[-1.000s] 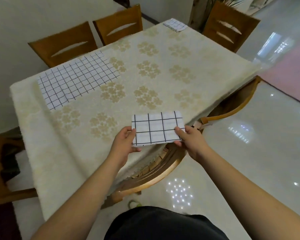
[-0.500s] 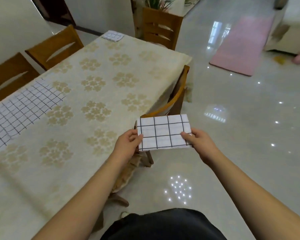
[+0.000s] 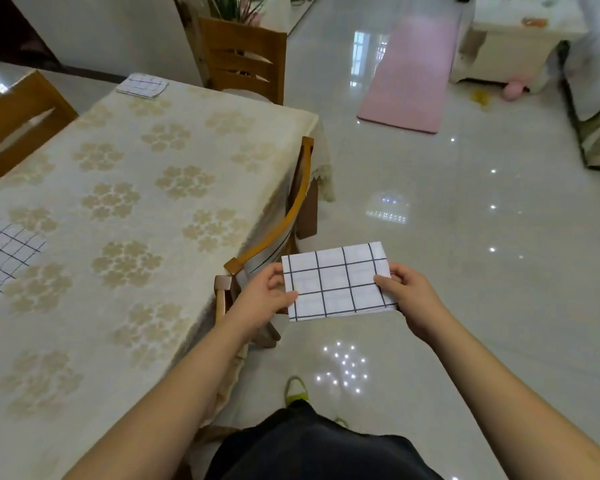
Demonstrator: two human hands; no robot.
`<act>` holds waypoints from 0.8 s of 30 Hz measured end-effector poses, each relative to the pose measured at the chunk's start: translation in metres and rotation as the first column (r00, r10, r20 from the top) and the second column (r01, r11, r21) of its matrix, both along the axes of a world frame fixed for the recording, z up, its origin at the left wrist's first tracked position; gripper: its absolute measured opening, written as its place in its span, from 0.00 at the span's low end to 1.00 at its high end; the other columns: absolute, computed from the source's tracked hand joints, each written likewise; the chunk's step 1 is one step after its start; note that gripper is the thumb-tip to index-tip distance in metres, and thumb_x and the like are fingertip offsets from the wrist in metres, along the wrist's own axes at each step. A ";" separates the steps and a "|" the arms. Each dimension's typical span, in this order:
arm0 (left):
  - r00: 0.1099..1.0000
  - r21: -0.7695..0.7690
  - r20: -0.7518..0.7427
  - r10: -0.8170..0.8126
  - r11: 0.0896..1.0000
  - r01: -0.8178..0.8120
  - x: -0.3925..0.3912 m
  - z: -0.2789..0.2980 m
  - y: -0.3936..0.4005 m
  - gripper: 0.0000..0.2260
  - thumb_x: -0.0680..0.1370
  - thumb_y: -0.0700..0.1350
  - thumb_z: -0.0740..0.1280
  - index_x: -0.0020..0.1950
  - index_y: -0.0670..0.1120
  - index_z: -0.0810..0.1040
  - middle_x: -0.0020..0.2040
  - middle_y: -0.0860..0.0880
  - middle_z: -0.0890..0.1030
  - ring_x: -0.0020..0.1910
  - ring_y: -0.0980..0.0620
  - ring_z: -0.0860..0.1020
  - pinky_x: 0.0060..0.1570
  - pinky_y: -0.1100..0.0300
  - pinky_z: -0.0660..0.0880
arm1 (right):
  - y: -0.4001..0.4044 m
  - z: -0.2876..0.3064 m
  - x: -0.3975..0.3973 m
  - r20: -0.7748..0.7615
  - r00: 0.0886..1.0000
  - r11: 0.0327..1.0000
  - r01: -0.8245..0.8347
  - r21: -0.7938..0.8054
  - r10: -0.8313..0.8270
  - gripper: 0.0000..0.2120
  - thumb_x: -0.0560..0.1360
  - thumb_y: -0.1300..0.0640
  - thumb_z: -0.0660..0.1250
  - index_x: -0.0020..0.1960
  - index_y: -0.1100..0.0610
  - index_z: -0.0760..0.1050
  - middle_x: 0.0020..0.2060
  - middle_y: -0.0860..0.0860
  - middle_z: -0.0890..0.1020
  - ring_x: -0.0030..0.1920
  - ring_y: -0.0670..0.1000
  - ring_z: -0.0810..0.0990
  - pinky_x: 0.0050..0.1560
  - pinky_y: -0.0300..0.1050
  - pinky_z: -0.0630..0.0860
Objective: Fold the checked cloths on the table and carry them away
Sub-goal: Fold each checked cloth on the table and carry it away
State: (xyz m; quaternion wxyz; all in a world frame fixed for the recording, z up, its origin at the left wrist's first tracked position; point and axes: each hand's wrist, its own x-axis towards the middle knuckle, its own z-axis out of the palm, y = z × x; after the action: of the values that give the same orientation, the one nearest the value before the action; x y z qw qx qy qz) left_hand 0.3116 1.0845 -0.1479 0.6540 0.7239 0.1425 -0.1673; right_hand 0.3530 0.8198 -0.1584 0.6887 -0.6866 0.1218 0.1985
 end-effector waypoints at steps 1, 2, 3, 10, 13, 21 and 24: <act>1.000 0.001 -0.007 -0.001 1.000 0.001 0.009 -0.001 -0.001 0.16 0.77 0.38 0.68 0.64 0.50 0.73 0.56 0.51 0.83 0.52 0.53 0.83 0.53 0.57 0.79 | -0.001 0.000 0.004 -0.003 1.000 1.000 0.014 -0.017 -0.014 0.07 0.77 0.64 0.66 0.54 0.60 0.78 0.46 0.55 0.85 0.44 0.52 0.84 0.42 0.45 0.77; 1.000 0.003 -0.008 0.012 1.000 -0.012 0.018 -0.002 -0.002 0.14 0.79 0.40 0.66 0.63 0.51 0.73 0.55 0.51 0.83 0.51 0.54 0.83 0.50 0.58 0.79 | -0.002 0.001 0.008 -0.005 0.999 0.999 0.031 -0.029 -0.031 0.06 0.77 0.64 0.66 0.54 0.61 0.78 0.46 0.55 0.85 0.43 0.52 0.83 0.41 0.45 0.77; 1.000 0.001 -0.001 0.030 1.000 -0.030 0.028 -0.005 -0.003 0.11 0.80 0.42 0.65 0.62 0.51 0.74 0.54 0.51 0.83 0.50 0.54 0.83 0.48 0.57 0.80 | -0.003 0.003 0.012 -0.002 0.999 0.998 0.048 -0.037 -0.048 0.06 0.77 0.64 0.66 0.53 0.61 0.78 0.45 0.55 0.85 0.42 0.51 0.83 0.41 0.44 0.78; 0.999 -0.006 0.040 0.009 1.000 -0.009 0.093 -0.017 -0.006 0.06 0.82 0.43 0.62 0.55 0.48 0.77 0.47 0.49 0.85 0.45 0.49 0.84 0.42 0.54 0.80 | -0.006 0.006 0.043 -0.005 0.989 0.986 0.146 -0.085 -0.147 0.08 0.79 0.57 0.64 0.50 0.62 0.79 0.42 0.54 0.82 0.41 0.50 0.80 0.45 0.48 0.77; 0.999 -0.016 0.051 0.008 1.000 -0.008 0.113 -0.017 -0.012 0.05 0.82 0.42 0.62 0.52 0.49 0.77 0.43 0.50 0.85 0.40 0.53 0.83 0.35 0.60 0.78 | -0.008 0.008 0.052 0.004 0.985 0.982 0.175 -0.069 -0.175 0.07 0.79 0.58 0.64 0.50 0.61 0.78 0.40 0.52 0.82 0.39 0.48 0.81 0.40 0.43 0.79; 0.997 0.018 0.058 -0.051 0.999 0.050 0.167 -0.025 -0.035 0.05 0.81 0.43 0.64 0.52 0.48 0.80 0.46 0.46 0.85 0.44 0.50 0.84 0.45 0.57 0.80 | -0.037 -0.008 0.090 -0.031 0.978 0.974 0.204 -0.098 -0.208 0.03 0.77 0.62 0.66 0.44 0.60 0.77 0.35 0.51 0.81 0.37 0.48 0.81 0.37 0.43 0.78; 0.997 0.031 0.030 -0.067 0.997 0.066 0.190 -0.027 -0.054 0.05 0.81 0.43 0.64 0.52 0.47 0.80 0.46 0.48 0.86 0.46 0.48 0.84 0.45 0.57 0.80 | -0.056 -0.017 0.115 -0.047 0.977 0.973 0.203 -0.107 -0.208 0.04 0.77 0.62 0.66 0.43 0.59 0.77 0.34 0.51 0.81 0.36 0.48 0.81 0.37 0.43 0.77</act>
State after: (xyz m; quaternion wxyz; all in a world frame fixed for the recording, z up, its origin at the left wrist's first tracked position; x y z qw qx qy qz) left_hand 0.5020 1.0306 -0.1752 0.6391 0.7406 0.1107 -0.1756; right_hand 0.4684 0.7640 -0.1753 0.6658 -0.6985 0.2221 0.1395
